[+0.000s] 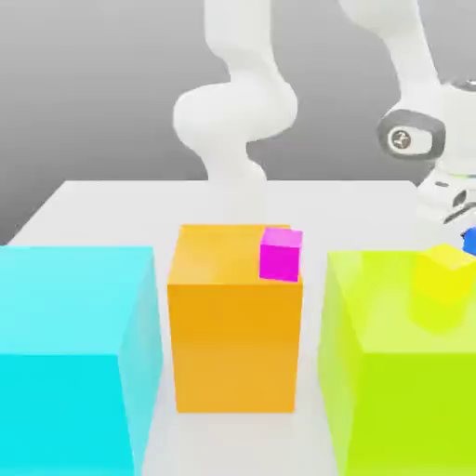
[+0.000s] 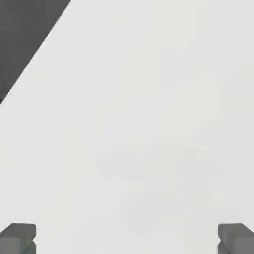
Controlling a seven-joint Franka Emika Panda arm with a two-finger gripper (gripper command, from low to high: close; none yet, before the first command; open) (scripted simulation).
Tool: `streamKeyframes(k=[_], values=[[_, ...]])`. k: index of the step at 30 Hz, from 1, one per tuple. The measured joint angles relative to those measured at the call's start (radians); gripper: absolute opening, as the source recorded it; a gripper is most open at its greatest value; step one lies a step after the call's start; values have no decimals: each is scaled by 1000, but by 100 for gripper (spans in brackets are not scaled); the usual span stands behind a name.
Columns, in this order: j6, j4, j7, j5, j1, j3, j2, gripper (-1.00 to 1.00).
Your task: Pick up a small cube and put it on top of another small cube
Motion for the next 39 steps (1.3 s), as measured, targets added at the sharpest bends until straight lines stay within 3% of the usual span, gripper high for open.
streamKeyframes(k=[6, 17, 24, 30, 39], values=[[28, -124, 423, -129, -181, -33, -40, 0], [53, -80, 566, -266, -214, -32, 22, 0], [96, -60, 674, -410, -203, -78, 87, 0], [146, -51, 781, -558, -148, -170, 151, 0], [244, -55, 898, -731, 42, -415, 253, 0]])
